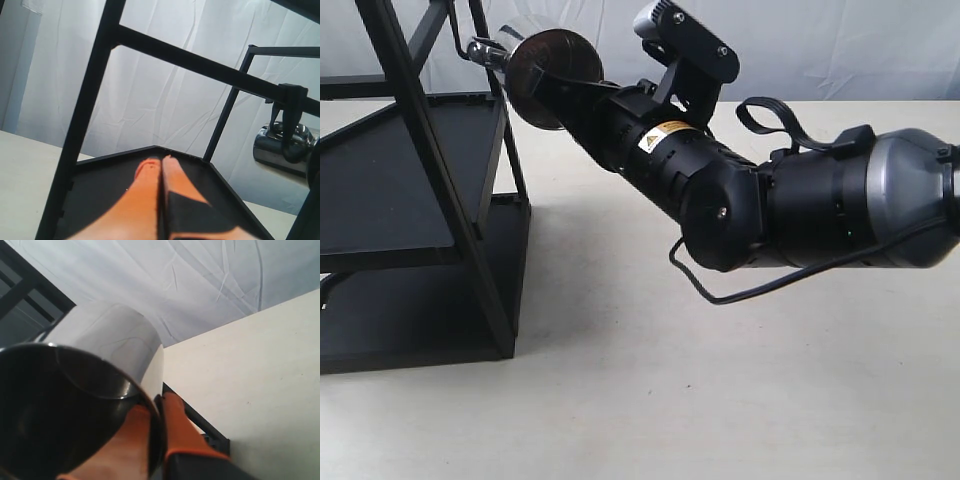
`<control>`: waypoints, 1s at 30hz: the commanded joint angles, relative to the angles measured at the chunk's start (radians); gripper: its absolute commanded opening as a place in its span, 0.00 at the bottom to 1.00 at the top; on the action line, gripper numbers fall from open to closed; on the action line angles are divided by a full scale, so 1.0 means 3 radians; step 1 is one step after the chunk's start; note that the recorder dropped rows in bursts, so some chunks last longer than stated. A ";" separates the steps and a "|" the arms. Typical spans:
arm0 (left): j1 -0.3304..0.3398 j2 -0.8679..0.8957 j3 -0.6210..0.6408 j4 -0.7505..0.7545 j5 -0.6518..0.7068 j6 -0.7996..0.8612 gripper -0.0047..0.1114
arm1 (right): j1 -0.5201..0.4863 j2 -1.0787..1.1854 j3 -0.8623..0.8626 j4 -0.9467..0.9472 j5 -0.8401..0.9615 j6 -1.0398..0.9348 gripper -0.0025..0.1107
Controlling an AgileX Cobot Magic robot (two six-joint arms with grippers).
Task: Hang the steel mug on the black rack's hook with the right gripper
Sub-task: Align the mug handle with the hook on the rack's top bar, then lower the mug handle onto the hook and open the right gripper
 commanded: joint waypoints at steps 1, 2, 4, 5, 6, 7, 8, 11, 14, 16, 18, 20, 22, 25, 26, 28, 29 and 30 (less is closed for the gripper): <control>-0.0005 0.0014 -0.0007 0.0013 -0.0004 0.0001 0.04 | 0.0025 0.0038 0.0046 -0.0166 0.0441 -0.0162 0.02; -0.0005 0.0014 -0.0007 0.0013 -0.0004 0.0001 0.04 | 0.0025 0.0038 0.0046 -0.0166 0.0463 -0.0162 0.02; -0.0005 0.0014 -0.0007 0.0013 -0.0004 0.0001 0.04 | 0.0025 0.0038 0.0046 -0.0166 0.0479 -0.0162 0.02; -0.0005 0.0014 -0.0007 0.0013 -0.0004 0.0001 0.04 | 0.0025 0.0038 0.0046 -0.0166 0.0479 -0.0162 0.04; -0.0005 0.0014 -0.0007 0.0013 -0.0004 0.0001 0.04 | 0.0025 0.0038 0.0046 -0.0166 0.0479 -0.0162 0.08; -0.0005 0.0014 -0.0007 0.0013 -0.0004 0.0001 0.04 | 0.0025 0.0038 0.0046 -0.0166 0.0479 -0.0162 0.13; -0.0005 0.0014 -0.0007 0.0013 -0.0004 0.0001 0.04 | 0.0025 0.0038 0.0046 -0.0166 0.0479 -0.0162 0.19; -0.0005 0.0014 -0.0007 0.0013 -0.0004 0.0001 0.04 | 0.0025 0.0038 0.0046 -0.0166 0.0479 -0.0140 0.32; -0.0005 0.0014 -0.0007 0.0013 -0.0004 0.0001 0.04 | 0.0025 0.0038 0.0046 -0.0166 0.0493 -0.0134 0.34; -0.0005 0.0014 -0.0007 0.0013 -0.0004 0.0001 0.04 | 0.0025 0.0038 0.0046 -0.0166 0.0503 -0.0134 0.34; -0.0005 0.0014 -0.0007 0.0013 -0.0004 0.0001 0.04 | 0.0025 0.0038 0.0046 -0.0166 0.0506 -0.0134 0.34; -0.0005 0.0014 -0.0007 0.0013 -0.0004 0.0001 0.04 | 0.0025 0.0038 0.0046 -0.0166 0.0506 -0.0128 0.34; -0.0005 0.0014 -0.0007 0.0013 -0.0004 0.0001 0.04 | 0.0025 0.0038 0.0046 -0.0166 0.0506 -0.0115 0.34; -0.0005 0.0014 -0.0007 0.0013 -0.0004 0.0001 0.04 | 0.0025 0.0038 0.0046 -0.0171 0.0527 -0.0115 0.34; -0.0005 0.0014 -0.0007 0.0013 -0.0004 0.0001 0.04 | 0.0025 0.0038 0.0046 -0.0171 0.0531 -0.0115 0.34; -0.0005 0.0014 -0.0007 0.0013 -0.0004 0.0001 0.04 | 0.0025 0.0038 0.0046 -0.0171 0.0545 -0.0115 0.38; -0.0005 0.0014 -0.0007 0.0013 -0.0004 0.0001 0.04 | 0.0025 0.0032 0.0046 -0.0171 0.0545 -0.0106 0.40; -0.0005 0.0014 -0.0007 0.0013 -0.0004 0.0001 0.04 | 0.0025 0.0032 0.0046 -0.0171 0.0553 -0.0084 0.42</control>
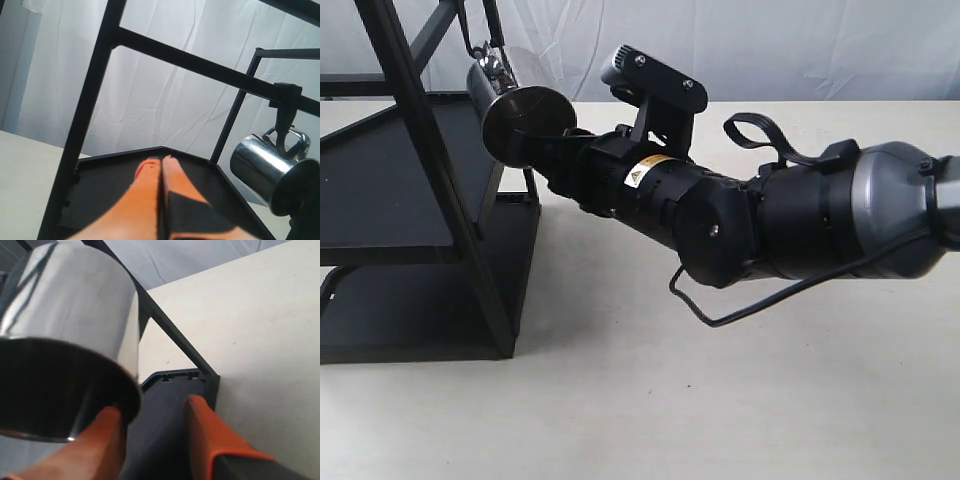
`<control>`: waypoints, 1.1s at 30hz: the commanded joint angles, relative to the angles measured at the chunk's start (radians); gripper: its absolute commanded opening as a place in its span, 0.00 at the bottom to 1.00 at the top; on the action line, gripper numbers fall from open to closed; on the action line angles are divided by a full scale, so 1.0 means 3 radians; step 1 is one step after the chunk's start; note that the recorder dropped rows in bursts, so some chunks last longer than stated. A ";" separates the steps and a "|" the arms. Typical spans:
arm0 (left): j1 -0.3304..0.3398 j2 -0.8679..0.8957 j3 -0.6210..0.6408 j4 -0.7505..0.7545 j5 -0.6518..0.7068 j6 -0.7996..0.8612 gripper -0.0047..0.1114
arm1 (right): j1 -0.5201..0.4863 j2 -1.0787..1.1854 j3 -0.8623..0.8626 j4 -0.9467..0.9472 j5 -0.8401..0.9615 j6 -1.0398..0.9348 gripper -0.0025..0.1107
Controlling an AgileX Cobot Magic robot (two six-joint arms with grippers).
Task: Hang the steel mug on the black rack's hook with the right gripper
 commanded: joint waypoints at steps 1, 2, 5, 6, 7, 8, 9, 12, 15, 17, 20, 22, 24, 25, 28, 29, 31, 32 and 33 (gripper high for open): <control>-0.0005 0.0014 -0.0007 0.0013 -0.0004 0.0001 0.04 | -0.0006 -0.0023 0.0024 -0.0020 0.0062 0.0029 0.44; -0.0005 0.0014 -0.0007 0.0013 -0.0004 0.0001 0.04 | -0.0006 -0.0040 0.0024 -0.0020 0.0070 0.0029 0.44; -0.0005 0.0014 -0.0007 0.0013 -0.0004 0.0001 0.04 | -0.0006 -0.0098 0.0024 -0.0020 0.0070 0.0029 0.44; -0.0005 0.0014 -0.0007 0.0013 -0.0004 0.0001 0.04 | -0.0006 -0.0123 0.0024 -0.0038 0.0076 0.0029 0.44; -0.0005 0.0014 -0.0007 0.0013 -0.0004 0.0001 0.04 | -0.0006 -0.0158 0.0024 -0.0079 0.0096 0.0029 0.44; -0.0005 0.0014 -0.0007 0.0013 -0.0004 0.0001 0.04 | -0.0006 -0.0189 0.0024 -0.0128 0.0125 0.0029 0.44; -0.0005 0.0014 -0.0007 0.0013 -0.0004 0.0001 0.04 | -0.0006 -0.0217 0.0024 -0.0171 0.0140 0.0029 0.44; -0.0005 0.0014 -0.0007 0.0013 -0.0004 0.0001 0.04 | -0.0006 -0.0312 0.0024 -0.0304 0.0344 0.0022 0.44; -0.0005 0.0014 -0.0007 0.0013 -0.0004 0.0001 0.04 | -0.0006 -0.0436 0.0024 -0.0403 0.0744 -0.0140 0.44; -0.0005 0.0014 -0.0007 0.0013 -0.0004 0.0001 0.04 | -0.0006 -0.0526 0.0024 -0.0420 0.1048 -0.0284 0.44; -0.0005 0.0014 -0.0007 0.0013 -0.0004 0.0001 0.04 | -0.0006 -0.0805 0.0024 -0.0631 0.1530 -0.0527 0.25; -0.0005 0.0014 -0.0007 0.0013 -0.0004 0.0001 0.04 | -0.0012 -0.0983 0.0024 -0.0887 0.1688 -0.0527 0.09; -0.0005 0.0014 -0.0007 0.0013 -0.0004 0.0001 0.04 | -0.0012 -0.1235 0.0024 -0.1396 0.1964 -0.0521 0.01; -0.0005 0.0014 -0.0007 0.0013 -0.0004 0.0001 0.04 | -0.0012 -0.1296 0.0024 -0.1523 0.2046 -0.0513 0.01; -0.0005 0.0014 -0.0007 0.0013 -0.0004 0.0001 0.04 | -0.0012 -0.1627 0.0175 -0.2455 0.2281 0.0103 0.01; -0.0005 0.0014 -0.0007 0.0013 -0.0004 0.0001 0.04 | -0.0012 -0.1720 0.0286 -0.2836 0.2273 0.0483 0.01; -0.0005 0.0014 -0.0007 0.0013 -0.0004 0.0001 0.04 | -0.0012 -0.1842 0.0466 -0.3323 0.2295 0.0897 0.01; -0.0005 0.0014 -0.0007 0.0013 -0.0004 0.0001 0.04 | -0.0012 -0.1913 0.0558 -0.3577 0.2301 0.1103 0.01; -0.0005 0.0014 -0.0007 0.0013 -0.0004 0.0001 0.04 | -0.0012 -0.2010 0.0675 -0.3852 0.2301 0.1383 0.01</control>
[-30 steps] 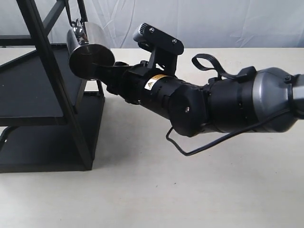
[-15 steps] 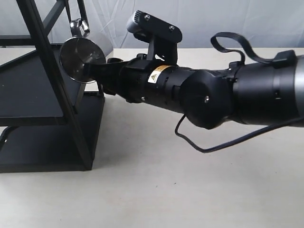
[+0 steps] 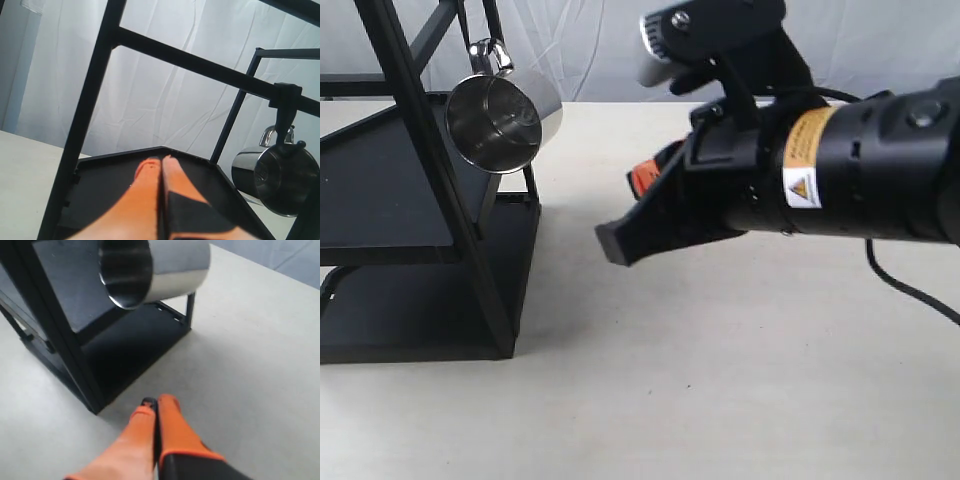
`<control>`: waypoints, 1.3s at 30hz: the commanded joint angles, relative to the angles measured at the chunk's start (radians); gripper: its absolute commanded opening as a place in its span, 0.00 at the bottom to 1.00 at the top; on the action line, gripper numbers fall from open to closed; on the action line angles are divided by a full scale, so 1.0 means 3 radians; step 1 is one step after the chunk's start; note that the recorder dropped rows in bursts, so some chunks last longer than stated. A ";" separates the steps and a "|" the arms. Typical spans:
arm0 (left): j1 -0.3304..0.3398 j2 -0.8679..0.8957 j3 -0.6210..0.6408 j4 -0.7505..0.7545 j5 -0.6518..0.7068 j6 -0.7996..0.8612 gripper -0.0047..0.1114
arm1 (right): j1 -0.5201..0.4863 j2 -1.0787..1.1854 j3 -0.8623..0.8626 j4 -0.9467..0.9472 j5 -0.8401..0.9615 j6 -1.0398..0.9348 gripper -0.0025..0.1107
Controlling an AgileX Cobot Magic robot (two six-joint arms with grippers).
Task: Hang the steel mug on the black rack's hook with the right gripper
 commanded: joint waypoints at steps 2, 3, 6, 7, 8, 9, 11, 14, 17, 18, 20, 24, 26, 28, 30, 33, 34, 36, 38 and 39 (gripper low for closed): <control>-0.0005 0.0014 -0.0007 0.0013 -0.0004 0.0001 0.04 | -0.0012 -0.0417 0.0455 -0.1035 0.0061 0.1006 0.01; -0.0005 0.0014 -0.0007 0.0013 -0.0004 0.0001 0.04 | -0.0012 -0.0454 0.0483 -0.0971 0.0084 0.1029 0.01; -0.0005 0.0014 -0.0007 0.0013 -0.0004 0.0001 0.04 | -0.0012 -0.0510 0.0495 -0.0947 0.0109 0.1028 0.01; -0.0005 0.0014 -0.0007 0.0013 -0.0004 0.0001 0.04 | -0.0012 -0.0510 0.0495 -0.0947 0.0103 0.1028 0.01; -0.0005 0.0014 -0.0007 0.0013 -0.0004 0.0001 0.04 | -0.0012 -0.0510 0.0495 -0.0947 0.0099 0.1028 0.01; -0.0005 0.0014 -0.0007 0.0013 -0.0004 0.0001 0.04 | -0.0012 -0.0510 0.0495 -0.0947 0.0090 0.1028 0.01; -0.0005 0.0014 -0.0007 0.0013 -0.0004 0.0001 0.04 | -0.0012 -0.0510 0.0495 -0.0978 0.0094 0.1028 0.01; -0.0005 0.0014 -0.0007 0.0013 -0.0004 0.0001 0.04 | -0.0012 -0.0510 0.0495 -0.0879 0.0088 0.1057 0.01; -0.0005 0.0014 -0.0007 0.0013 -0.0004 0.0001 0.04 | -0.0012 -0.0510 0.0488 -0.0895 0.0057 0.1057 0.01; -0.0005 0.0014 -0.0007 0.0013 -0.0004 0.0001 0.04 | -0.0012 -0.0510 0.0481 -0.0907 0.0054 0.1057 0.01; -0.0005 0.0014 -0.0007 0.0013 -0.0004 0.0001 0.04 | -0.0012 -0.0535 0.0481 -0.0942 0.0039 0.1057 0.01; -0.0005 0.0014 -0.0007 0.0013 -0.0004 0.0001 0.04 | -0.0019 -0.0684 0.0481 -0.0984 0.0098 0.1064 0.01; -0.0005 0.0014 -0.0007 0.0013 -0.0004 0.0001 0.04 | -0.0134 -0.0821 0.0481 -0.0967 0.0162 0.1077 0.01; -0.0005 0.0014 -0.0007 0.0013 -0.0004 0.0001 0.04 | -0.0369 -0.0964 0.0481 -0.0945 0.0213 0.1117 0.01; -0.0005 0.0014 -0.0007 0.0013 -0.0004 0.0001 0.04 | -0.0591 -0.1101 0.0481 -0.0936 0.0230 0.1117 0.01; -0.0005 0.0014 -0.0007 0.0013 -0.0004 0.0001 0.04 | -0.1020 -0.1332 0.0488 -0.0936 0.0261 0.1062 0.01; -0.0005 0.0014 -0.0007 0.0013 -0.0004 0.0001 0.04 | -0.1167 -0.1425 0.0488 -0.0927 0.0286 0.1020 0.01; -0.0005 0.0014 -0.0007 0.0013 -0.0004 0.0001 0.04 | -0.1474 -0.1599 0.0488 -0.0884 0.0402 0.0973 0.01; -0.0005 0.0014 -0.0007 0.0013 -0.0004 0.0001 0.04 | -0.1769 -0.1804 0.0520 -0.0799 0.0530 0.0861 0.01; -0.0005 0.0014 -0.0007 0.0013 -0.0004 0.0001 0.04 | -0.1933 -0.1934 0.0574 -0.0710 0.0590 0.0745 0.01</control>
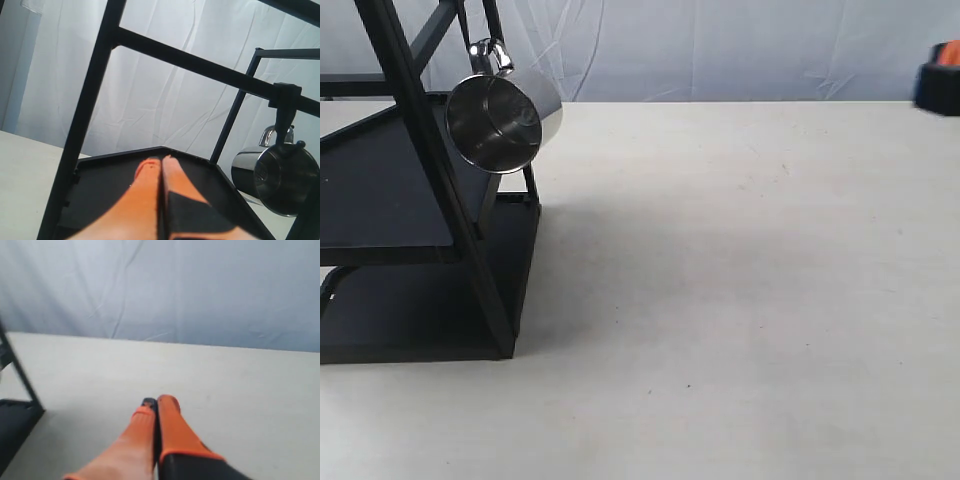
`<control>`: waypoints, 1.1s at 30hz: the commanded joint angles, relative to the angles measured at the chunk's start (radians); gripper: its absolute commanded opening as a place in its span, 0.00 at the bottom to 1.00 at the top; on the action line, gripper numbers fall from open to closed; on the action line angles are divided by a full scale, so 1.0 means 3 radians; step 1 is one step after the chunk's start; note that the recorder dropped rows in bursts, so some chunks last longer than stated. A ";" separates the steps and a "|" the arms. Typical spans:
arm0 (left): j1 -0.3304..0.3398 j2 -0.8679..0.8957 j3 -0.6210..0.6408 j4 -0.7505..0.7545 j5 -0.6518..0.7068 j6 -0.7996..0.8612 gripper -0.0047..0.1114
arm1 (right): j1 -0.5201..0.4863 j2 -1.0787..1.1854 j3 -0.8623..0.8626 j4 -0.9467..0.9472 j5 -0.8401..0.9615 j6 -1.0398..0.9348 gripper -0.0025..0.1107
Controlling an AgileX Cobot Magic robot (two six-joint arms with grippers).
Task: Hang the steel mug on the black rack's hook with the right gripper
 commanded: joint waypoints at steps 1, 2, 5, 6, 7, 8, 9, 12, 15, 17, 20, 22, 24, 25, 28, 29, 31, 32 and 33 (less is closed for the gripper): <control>-0.0005 0.0014 -0.0007 0.0013 -0.0004 0.0001 0.04 | -0.0702 -0.0523 0.0158 0.0261 0.0266 -0.0335 0.01; -0.0005 0.0014 -0.0007 0.0013 -0.0004 0.0001 0.04 | -0.0803 -0.0627 0.0195 0.0319 0.0326 -0.0435 0.01; -0.0005 0.0014 -0.0007 0.0013 -0.0004 0.0001 0.04 | -0.0953 -0.0891 0.0366 0.0380 0.0575 -0.0586 0.01; -0.0005 0.0014 -0.0007 0.0013 -0.0004 0.0001 0.04 | -0.0953 -0.0942 0.0427 0.0380 0.0613 -0.0594 0.01; -0.0005 0.0014 -0.0007 0.0013 -0.0004 0.0001 0.04 | -0.0953 -0.0977 0.0506 0.0380 0.0612 -0.0610 0.01; -0.0005 0.0014 -0.0007 0.0013 -0.0004 0.0001 0.04 | -0.0947 -0.0995 0.0572 0.0389 0.0576 -0.0610 0.01; -0.0005 0.0014 -0.0007 0.0013 -0.0004 0.0001 0.04 | -0.0947 -0.0995 0.0623 0.0426 0.0528 -0.0610 0.01; -0.0005 0.0014 -0.0007 0.0013 -0.0004 0.0001 0.04 | -0.0947 -0.1010 0.0849 0.0509 0.0202 -0.0610 0.01; -0.0005 0.0014 -0.0007 0.0013 -0.0004 0.0001 0.04 | -0.0947 -0.1164 0.1197 0.0604 -0.0327 -0.0644 0.01; -0.0005 0.0014 -0.0007 0.0013 -0.0004 0.0001 0.04 | -0.0947 -0.1303 0.1409 0.0842 -0.0449 -0.0839 0.01; -0.0005 0.0014 -0.0007 0.0013 -0.0004 0.0001 0.04 | -0.0947 -0.1468 0.1643 0.1373 -0.0420 -0.1383 0.01; -0.0005 0.0014 -0.0007 0.0013 -0.0004 0.0001 0.04 | -0.0947 -0.1558 0.1764 0.1632 -0.0420 -0.1694 0.01; -0.0005 0.0014 -0.0007 0.0013 -0.0004 0.0001 0.04 | -0.0947 -0.1642 0.1830 0.1780 -0.0420 -0.1900 0.01; -0.0005 0.0014 -0.0007 0.0013 -0.0004 0.0001 0.04 | -0.0947 -0.1672 0.1857 0.1794 -0.0413 -0.1953 0.01; -0.0005 0.0014 -0.0007 0.0013 -0.0004 0.0001 0.04 | -0.0947 -0.1739 0.1895 0.1804 -0.0370 -0.2004 0.01; -0.0005 0.0014 -0.0007 0.0013 -0.0004 0.0001 0.04 | -0.0947 -0.1761 0.1912 0.1829 -0.0345 -0.2055 0.01; -0.0005 0.0014 -0.0007 0.0013 -0.0004 0.0001 0.04 | -0.0947 -0.1785 0.1959 0.1857 -0.0327 -0.2173 0.01; -0.0005 0.0014 -0.0007 0.0013 -0.0004 0.0001 0.04 | -0.0947 -0.1807 0.1986 0.1857 -0.0320 -0.2218 0.01; -0.0005 0.0014 -0.0007 0.0013 -0.0004 0.0001 0.04 | -0.0947 -0.1826 0.2016 0.1857 -0.0321 -0.2232 0.01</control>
